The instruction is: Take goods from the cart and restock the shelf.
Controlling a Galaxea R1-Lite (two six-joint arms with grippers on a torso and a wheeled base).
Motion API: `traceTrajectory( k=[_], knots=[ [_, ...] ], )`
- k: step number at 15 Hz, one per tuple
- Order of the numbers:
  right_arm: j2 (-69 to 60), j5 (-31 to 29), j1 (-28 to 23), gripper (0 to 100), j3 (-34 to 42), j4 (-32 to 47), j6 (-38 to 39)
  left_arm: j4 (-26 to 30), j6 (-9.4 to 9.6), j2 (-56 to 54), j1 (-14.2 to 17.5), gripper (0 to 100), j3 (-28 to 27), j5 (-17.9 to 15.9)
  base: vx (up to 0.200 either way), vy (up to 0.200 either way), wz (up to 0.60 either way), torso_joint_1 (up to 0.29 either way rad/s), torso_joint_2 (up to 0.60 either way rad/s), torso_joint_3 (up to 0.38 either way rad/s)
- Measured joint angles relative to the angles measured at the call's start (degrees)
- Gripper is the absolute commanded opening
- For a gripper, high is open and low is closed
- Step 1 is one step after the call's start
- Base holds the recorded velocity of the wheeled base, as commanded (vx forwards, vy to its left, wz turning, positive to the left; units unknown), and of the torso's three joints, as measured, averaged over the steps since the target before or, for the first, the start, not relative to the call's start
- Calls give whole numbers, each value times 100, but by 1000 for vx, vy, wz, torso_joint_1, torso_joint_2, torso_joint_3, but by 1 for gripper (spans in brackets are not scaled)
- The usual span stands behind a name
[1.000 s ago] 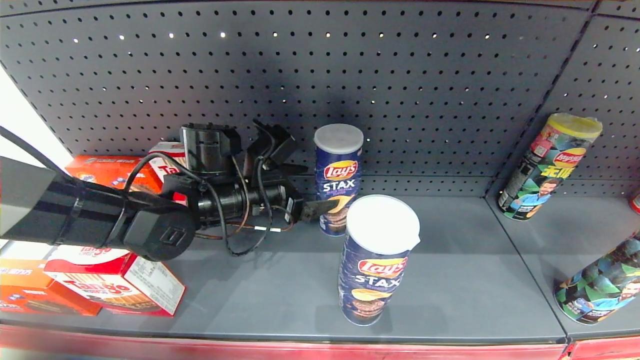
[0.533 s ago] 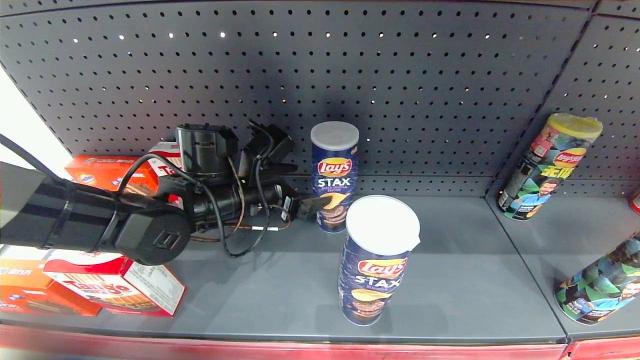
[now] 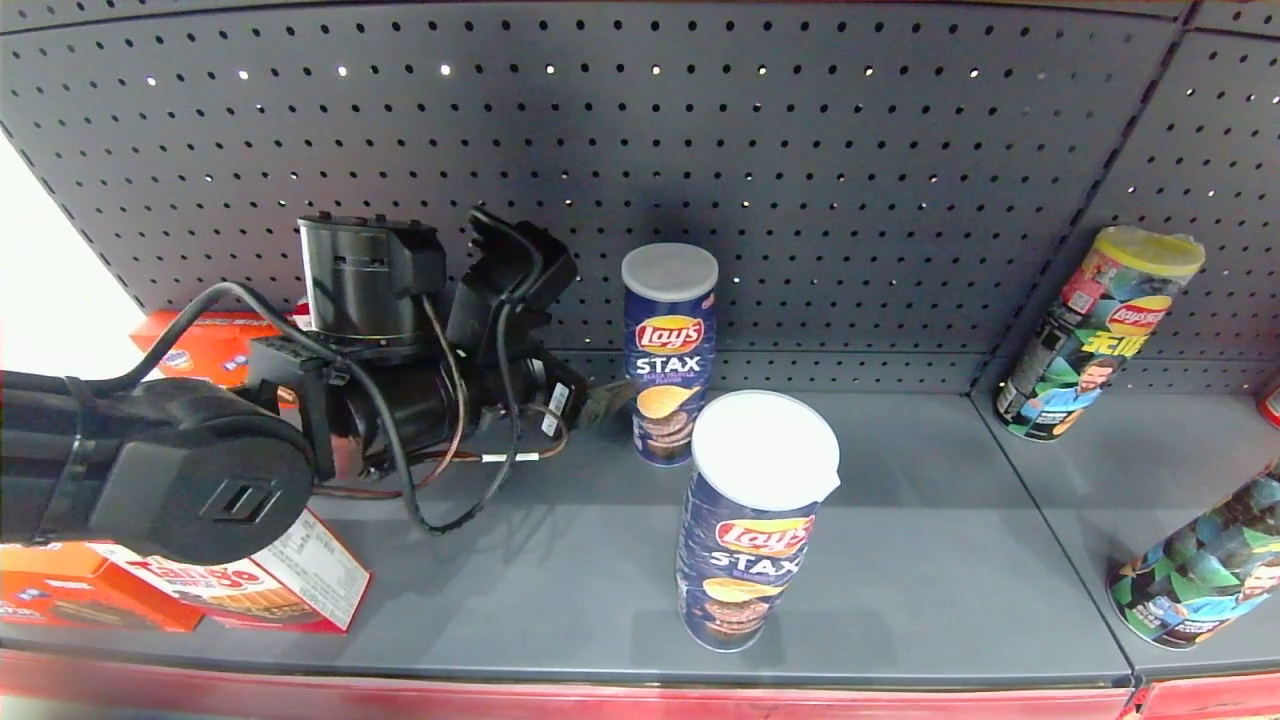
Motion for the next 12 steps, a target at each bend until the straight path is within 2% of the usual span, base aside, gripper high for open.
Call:
traceTrajectory(
  k=[1, 2, 5, 12],
  knots=[
    [0, -5, 0, 100, 0, 0, 0, -2, 106, -91, -63, 100, 91, 306, 0, 0, 0, 0, 0, 0],
    [0, -2, 0, 100, 0, 0, 0, -18, 194, -168, -127, 100, 185, 473, 0, 0, 0, 0, 0, 0],
    [0, 0, 2, 100, 0, 0, 0, -84, 323, -190, -146, 100, 312, 785, 0, 0, 0, 0, 0, 0],
    [2, 0, 2, 100, 0, 0, 0, -158, 336, 433, -39, 100, -121, 875, 0, 0, 0, 0, 0, 0]
  ],
)
